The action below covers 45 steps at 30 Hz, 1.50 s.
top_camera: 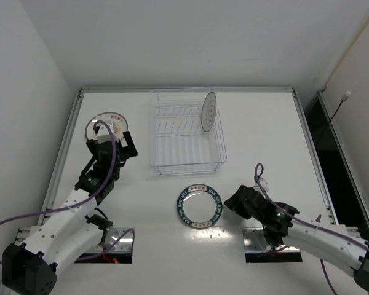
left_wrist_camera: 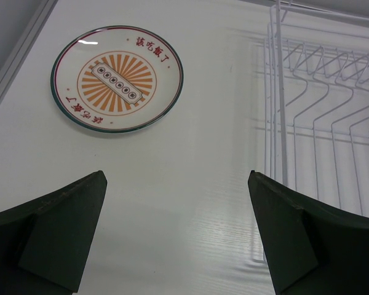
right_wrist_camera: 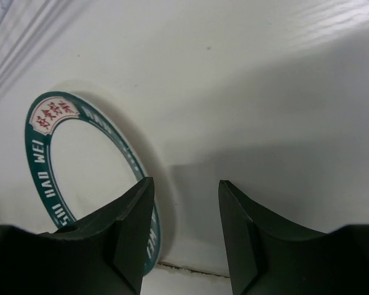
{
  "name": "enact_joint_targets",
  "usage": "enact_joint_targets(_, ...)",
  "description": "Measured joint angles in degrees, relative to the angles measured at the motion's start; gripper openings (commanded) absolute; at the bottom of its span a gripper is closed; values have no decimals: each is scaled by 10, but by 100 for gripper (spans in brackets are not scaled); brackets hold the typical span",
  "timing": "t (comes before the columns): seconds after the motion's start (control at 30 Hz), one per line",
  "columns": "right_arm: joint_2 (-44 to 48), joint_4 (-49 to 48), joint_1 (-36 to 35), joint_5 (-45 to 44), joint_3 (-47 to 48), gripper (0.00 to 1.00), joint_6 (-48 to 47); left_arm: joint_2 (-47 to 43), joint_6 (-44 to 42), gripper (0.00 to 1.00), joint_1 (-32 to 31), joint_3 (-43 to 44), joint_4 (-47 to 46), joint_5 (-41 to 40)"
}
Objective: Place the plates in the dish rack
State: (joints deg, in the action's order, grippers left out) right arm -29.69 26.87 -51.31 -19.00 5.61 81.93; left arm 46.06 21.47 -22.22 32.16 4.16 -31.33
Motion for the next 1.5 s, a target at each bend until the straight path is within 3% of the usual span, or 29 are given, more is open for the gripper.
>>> enact_joint_targets(0.2,-31,-107,-16,34,-23,43,33,0,0,100,0,0,1,0)
enact_joint_targets(0.4,67,-101,-26,38,-29,45,52,0,0,100,0,0,1,0)
enact_joint_targets(0.5,74,-110,-26,41,-29,45,56,0,0,100,0,0,1,0)
enact_joint_targets(0.8,-72,-144,-37,33,-25,45,58,0,0,100,0,0,1,0)
enact_joint_targets(1.23,-42,-120,-70,6,-26,45,68,0,0,100,0,0,2,0)
enact_joint_targets(1.47,-172,-265,-70,23,-25,45,74,0,0,100,0,0,3,0)
enact_joint_targets(1.5,-205,-296,-70,29,-22,40,76,0,0,100,0,0,3,0)
